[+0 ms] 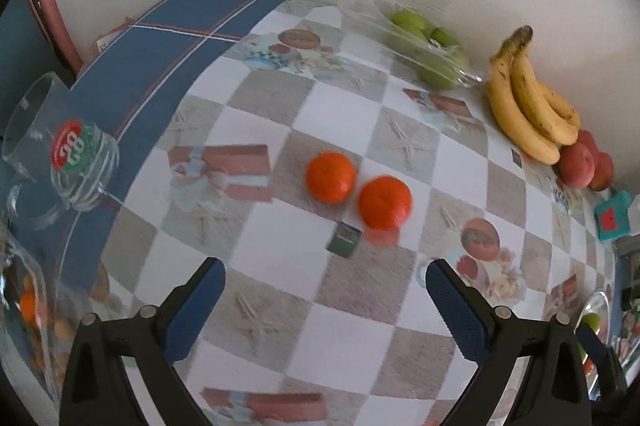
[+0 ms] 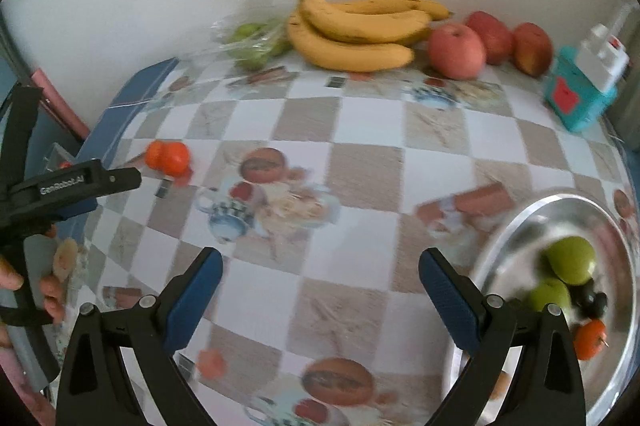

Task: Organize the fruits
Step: 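Grasp one orange with the left tool while the right tool grasps the other orange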

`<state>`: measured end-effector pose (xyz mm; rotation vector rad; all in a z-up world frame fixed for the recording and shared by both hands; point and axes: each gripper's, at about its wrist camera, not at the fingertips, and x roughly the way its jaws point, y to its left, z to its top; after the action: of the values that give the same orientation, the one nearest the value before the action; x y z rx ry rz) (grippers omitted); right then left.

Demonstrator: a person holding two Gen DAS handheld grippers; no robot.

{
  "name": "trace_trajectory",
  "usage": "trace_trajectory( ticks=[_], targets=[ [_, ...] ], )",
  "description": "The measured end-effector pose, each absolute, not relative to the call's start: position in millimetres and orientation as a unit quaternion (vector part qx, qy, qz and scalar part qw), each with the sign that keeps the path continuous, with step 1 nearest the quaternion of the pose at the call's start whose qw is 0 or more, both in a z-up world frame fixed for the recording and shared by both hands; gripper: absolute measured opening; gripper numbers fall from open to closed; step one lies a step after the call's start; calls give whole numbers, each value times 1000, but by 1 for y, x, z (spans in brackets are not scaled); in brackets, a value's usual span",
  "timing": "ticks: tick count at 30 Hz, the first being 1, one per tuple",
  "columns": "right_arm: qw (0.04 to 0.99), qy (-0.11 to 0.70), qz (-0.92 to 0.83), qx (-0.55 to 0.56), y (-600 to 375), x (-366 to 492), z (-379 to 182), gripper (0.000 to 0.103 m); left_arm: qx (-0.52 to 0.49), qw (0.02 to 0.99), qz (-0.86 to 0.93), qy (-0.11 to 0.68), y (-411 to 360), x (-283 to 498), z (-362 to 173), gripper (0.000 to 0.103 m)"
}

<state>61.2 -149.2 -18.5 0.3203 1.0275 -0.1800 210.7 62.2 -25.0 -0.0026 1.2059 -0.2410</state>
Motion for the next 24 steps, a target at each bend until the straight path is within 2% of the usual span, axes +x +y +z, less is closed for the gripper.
trace_trajectory(
  ticks=[13,15,19,21,24],
  targets=[
    [851,506,-24,136,-100,151,-9,98,-12,794,-159,586,69,257,-20,82],
    [850,512,-16,126,-89,163,-11,97,-4,791,-156,591,68,263,-23,75],
    [848,522,1,94,-65,185,-24,85,-5,782,-162,602,68,273,-34,74],
    [845,527,7,88,-58,192,-31,85,-10,775,-167,609,68,277,-41,69],
    [842,531,20,94,-50,203,-43,77,-24,766,-178,618,67,283,-50,68]
  ],
)
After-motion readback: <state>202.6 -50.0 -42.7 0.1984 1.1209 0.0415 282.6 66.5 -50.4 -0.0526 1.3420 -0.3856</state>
